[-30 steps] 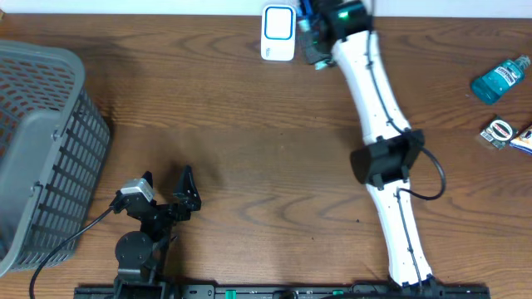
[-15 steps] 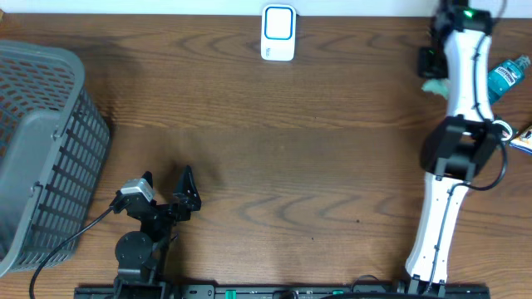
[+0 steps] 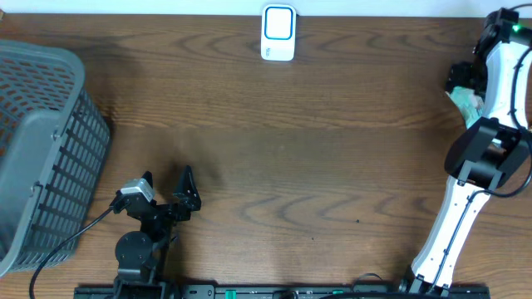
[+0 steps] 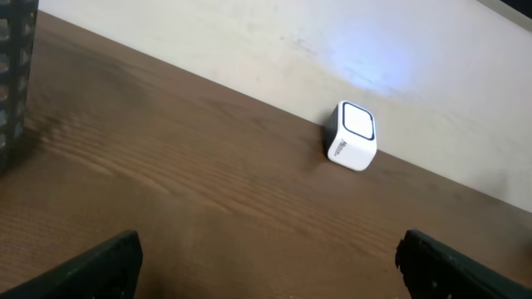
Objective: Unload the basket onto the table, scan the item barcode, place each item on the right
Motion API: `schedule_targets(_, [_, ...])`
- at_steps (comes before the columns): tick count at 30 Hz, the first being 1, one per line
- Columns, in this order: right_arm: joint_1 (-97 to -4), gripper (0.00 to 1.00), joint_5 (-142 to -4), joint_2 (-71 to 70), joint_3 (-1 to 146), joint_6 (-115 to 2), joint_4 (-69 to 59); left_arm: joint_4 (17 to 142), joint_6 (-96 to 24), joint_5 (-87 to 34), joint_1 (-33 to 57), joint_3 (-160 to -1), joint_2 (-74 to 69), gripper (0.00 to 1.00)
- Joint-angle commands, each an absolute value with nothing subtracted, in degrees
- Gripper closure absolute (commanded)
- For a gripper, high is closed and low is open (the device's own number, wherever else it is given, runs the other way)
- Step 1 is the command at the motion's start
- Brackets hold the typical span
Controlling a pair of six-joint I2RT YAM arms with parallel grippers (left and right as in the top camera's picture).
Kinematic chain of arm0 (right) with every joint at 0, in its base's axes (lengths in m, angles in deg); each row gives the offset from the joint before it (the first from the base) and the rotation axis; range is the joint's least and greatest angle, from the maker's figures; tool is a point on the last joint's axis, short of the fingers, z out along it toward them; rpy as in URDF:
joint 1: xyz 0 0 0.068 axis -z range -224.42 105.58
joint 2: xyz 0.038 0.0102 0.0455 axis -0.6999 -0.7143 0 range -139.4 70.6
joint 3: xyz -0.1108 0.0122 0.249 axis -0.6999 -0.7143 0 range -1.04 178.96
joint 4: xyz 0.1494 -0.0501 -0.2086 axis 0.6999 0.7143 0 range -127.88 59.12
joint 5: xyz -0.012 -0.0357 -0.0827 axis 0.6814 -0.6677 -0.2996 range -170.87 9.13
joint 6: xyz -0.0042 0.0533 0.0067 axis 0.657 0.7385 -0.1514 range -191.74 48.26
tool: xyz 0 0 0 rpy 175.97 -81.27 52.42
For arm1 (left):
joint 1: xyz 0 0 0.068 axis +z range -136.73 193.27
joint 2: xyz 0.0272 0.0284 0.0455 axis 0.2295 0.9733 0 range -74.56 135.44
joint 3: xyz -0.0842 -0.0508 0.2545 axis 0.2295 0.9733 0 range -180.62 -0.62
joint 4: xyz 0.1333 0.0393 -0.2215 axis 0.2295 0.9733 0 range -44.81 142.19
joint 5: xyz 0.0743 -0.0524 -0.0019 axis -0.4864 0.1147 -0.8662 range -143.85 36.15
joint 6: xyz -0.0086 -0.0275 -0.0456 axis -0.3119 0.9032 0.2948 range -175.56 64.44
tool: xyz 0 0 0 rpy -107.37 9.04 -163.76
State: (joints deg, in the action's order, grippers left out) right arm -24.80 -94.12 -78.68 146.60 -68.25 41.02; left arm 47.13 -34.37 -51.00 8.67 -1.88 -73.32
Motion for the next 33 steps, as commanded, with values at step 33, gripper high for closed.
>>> schedule_targets(33, [-34.77,0.01,-69.18,-8.8,147.16,-66.22,59.42,49.05,-34.46,-51.7,8.86,-0.85,-73.52,0.02])
